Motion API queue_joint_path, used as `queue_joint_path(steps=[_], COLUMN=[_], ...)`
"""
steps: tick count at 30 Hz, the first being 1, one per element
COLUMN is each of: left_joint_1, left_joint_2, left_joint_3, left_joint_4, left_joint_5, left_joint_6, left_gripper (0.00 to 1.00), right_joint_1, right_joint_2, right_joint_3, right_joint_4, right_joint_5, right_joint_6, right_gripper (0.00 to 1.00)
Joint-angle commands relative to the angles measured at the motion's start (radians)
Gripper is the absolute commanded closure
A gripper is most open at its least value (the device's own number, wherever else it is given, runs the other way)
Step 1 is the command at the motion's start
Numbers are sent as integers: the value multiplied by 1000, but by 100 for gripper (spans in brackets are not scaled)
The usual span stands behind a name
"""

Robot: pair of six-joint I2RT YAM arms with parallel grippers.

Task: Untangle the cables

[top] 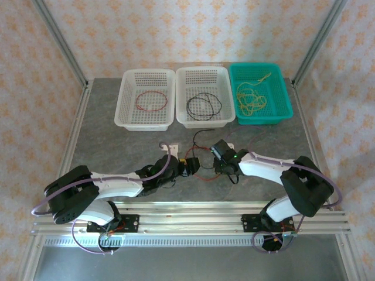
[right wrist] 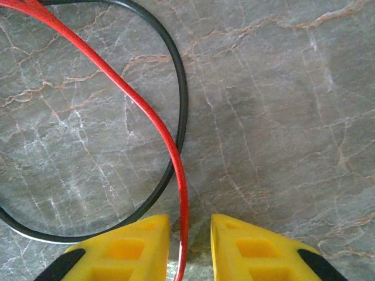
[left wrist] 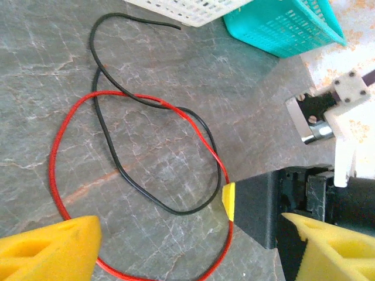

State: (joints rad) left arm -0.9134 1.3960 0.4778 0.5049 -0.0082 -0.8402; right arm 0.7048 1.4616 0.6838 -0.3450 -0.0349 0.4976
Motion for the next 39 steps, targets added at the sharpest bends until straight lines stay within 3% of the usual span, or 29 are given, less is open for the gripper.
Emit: queue_joint_path(steps=[1, 6, 13, 19, 23, 32, 39], left_joint_1=[24, 44, 73, 119, 147, 199, 166], left_joint_2=[-18, -23, -18, -30, -60, -110, -73], left_joint_3=[3, 37, 41, 70, 103, 194, 241], left_joint_4=[-46, -135, -147, -157, -174, -207, -194], left_joint_5=[-17, -40, -29, 30, 74, 258, 430], left_joint_6=[1, 22, 49, 98, 175, 369, 503], left_gripper=[21, 22, 22, 22, 22, 26, 26], right_joint_1=[7, 10, 21, 24, 24, 14, -91], right_joint_2=[23, 49, 38, -141, -261, -405, -383], right_joint_3=[24, 30, 45, 33, 33, 94, 170], right_joint_4=[12, 5, -6, 3, -9, -13, -64], right_joint_5=[40, 46, 52, 103, 152, 155, -34], right_joint_6=[12, 9, 25, 28, -7, -80, -68], right_gripper=[76, 79, 90, 100, 100, 100, 100])
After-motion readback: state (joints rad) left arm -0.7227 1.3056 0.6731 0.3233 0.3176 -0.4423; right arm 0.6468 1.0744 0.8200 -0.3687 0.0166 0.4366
